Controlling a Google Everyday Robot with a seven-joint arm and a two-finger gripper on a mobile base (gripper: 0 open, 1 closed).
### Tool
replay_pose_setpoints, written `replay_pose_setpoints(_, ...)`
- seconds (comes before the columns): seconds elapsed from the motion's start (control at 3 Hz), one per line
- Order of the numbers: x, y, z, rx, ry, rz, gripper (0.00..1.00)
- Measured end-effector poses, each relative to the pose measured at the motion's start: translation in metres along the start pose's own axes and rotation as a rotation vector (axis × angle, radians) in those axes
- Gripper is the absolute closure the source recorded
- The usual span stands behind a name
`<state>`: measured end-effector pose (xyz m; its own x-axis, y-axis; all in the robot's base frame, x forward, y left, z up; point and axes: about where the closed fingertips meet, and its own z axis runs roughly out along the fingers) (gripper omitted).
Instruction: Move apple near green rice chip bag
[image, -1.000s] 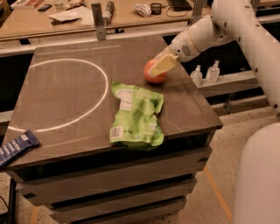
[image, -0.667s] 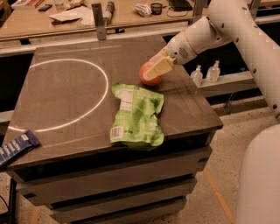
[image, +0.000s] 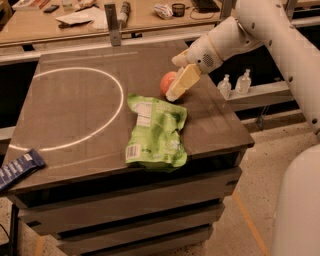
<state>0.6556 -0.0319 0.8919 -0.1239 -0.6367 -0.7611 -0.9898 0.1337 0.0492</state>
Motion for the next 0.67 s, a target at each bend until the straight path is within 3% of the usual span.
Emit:
replay_pose_setpoints(0.33,0.005,0.007,-0.015,0.014,0.006,-0.018,0.0)
replay_pose_setpoints(0.67,0.026,0.02,-0.041,0.038,0.023,-0.013,0.0)
